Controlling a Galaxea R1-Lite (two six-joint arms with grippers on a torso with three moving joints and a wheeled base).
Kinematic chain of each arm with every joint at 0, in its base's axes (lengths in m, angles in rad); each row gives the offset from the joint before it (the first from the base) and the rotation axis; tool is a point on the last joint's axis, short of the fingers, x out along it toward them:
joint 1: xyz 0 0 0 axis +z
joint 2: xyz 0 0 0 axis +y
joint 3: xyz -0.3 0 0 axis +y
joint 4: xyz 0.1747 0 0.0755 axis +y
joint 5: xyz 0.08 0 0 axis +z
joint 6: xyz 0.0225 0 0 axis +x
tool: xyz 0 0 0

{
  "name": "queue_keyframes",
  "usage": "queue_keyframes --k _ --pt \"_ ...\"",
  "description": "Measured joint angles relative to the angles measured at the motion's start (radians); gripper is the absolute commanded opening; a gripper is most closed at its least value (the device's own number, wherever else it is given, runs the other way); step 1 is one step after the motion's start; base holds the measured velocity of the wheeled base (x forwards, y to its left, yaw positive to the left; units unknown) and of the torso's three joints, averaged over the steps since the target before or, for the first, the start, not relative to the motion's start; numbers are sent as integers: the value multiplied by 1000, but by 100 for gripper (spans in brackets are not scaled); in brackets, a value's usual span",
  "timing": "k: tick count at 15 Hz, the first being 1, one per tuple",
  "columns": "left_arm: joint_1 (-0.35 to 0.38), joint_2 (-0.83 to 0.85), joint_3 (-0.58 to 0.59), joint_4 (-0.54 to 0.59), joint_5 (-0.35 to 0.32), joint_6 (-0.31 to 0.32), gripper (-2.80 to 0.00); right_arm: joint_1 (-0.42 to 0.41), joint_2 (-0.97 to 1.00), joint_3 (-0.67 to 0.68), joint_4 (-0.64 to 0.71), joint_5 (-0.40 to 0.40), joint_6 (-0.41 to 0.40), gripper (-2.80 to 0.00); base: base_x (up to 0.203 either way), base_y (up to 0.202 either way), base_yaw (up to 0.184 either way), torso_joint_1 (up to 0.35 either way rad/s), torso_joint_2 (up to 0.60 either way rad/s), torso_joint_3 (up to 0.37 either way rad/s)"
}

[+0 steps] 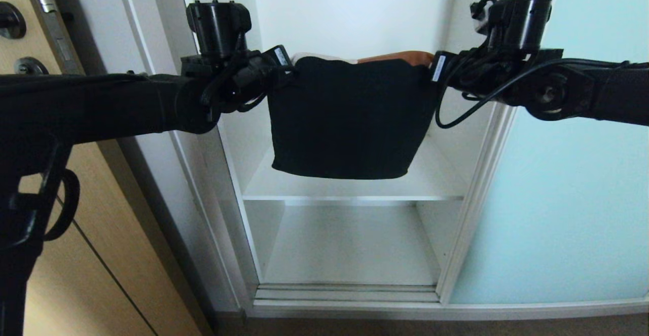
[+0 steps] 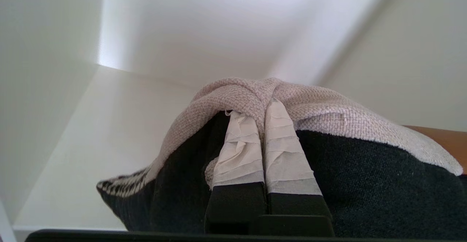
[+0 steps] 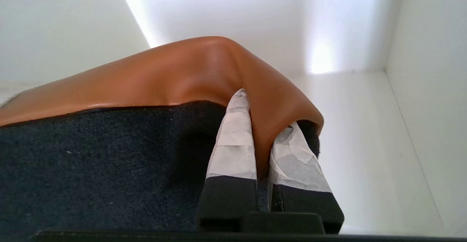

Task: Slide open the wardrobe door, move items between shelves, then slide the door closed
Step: Place the pillow on the higher shelf

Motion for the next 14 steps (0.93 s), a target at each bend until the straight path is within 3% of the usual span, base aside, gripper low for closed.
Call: queue_keyframes --k 8,14 --pt "21 160 12 -63 3 -2 -280 -7 163 18 -103 -46 9 -280 0 0 0 0 0 0" --pt "11 145 158 -50 -4 -7 -280 -16 113 199 -101 -36 22 -280 0 0 0 0 0 0"
